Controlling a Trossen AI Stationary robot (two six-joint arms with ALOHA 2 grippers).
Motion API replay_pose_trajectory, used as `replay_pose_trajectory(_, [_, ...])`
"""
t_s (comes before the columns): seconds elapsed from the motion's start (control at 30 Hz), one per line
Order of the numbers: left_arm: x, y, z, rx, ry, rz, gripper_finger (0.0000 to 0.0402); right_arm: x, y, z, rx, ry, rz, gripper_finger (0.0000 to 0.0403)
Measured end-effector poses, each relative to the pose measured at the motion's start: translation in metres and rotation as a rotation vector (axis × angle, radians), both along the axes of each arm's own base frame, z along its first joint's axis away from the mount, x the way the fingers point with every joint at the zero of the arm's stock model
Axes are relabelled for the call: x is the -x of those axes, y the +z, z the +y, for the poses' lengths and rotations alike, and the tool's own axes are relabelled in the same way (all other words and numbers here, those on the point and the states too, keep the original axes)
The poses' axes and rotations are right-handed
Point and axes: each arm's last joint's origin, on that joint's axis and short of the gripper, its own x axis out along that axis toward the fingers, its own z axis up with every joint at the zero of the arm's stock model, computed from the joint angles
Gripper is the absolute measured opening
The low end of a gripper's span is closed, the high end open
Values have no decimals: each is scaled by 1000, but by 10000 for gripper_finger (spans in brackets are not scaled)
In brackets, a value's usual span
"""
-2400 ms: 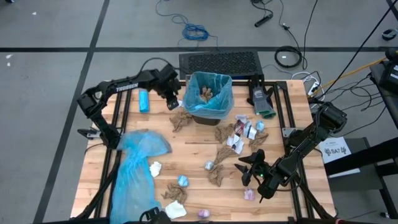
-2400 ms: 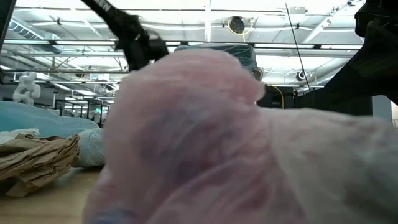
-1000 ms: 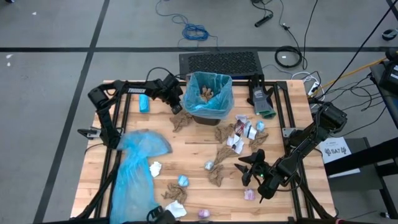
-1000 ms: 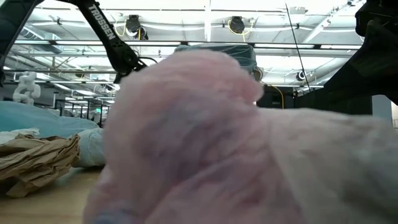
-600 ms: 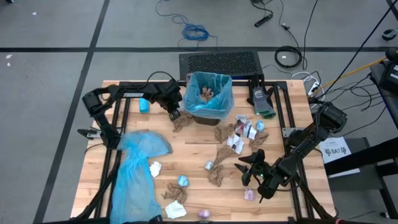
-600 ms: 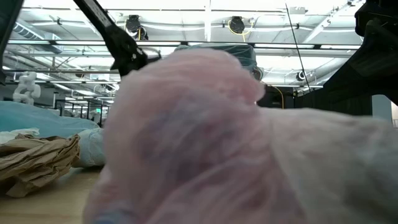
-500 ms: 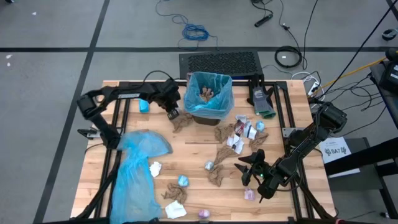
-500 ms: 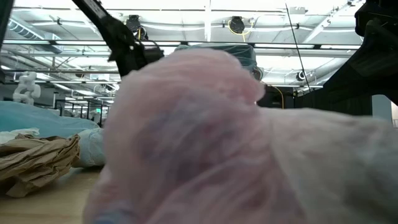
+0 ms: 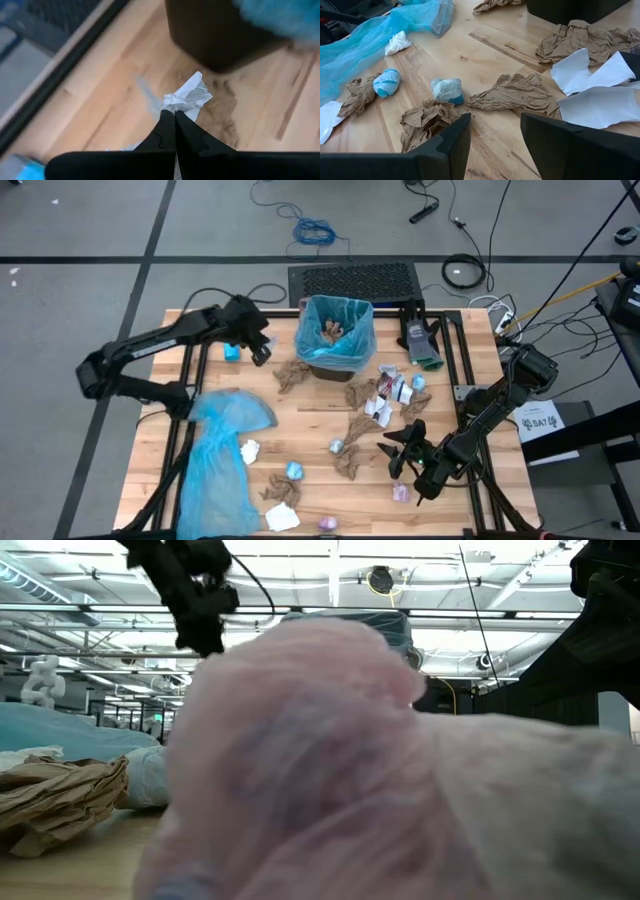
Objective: Place trash/remove bag and relplace
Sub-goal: Put the white paper into the trash bin
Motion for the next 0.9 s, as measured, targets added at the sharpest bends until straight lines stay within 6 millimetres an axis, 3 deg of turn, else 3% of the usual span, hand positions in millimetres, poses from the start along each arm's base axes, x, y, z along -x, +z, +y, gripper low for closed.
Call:
replay_pose_trajectory(0.23, [12,52,-9,-88,13,-167,0,0,0,0,-6,-2,-3,164])
replay_pose_trajectory(0.47, [7,110,-12,-175,-34,-330,0,-1,1,1,-20,-3,-14,164])
replay_pose_trajectory(0.67, [-28,141,-14,-171,-162,-431,0,-1,1,1,-21,0,-17,164])
replay_pose_trajectory(0.9, [-90,144,-12,-202,-305,-414,0,-1,1,1,-7,8,-10,164])
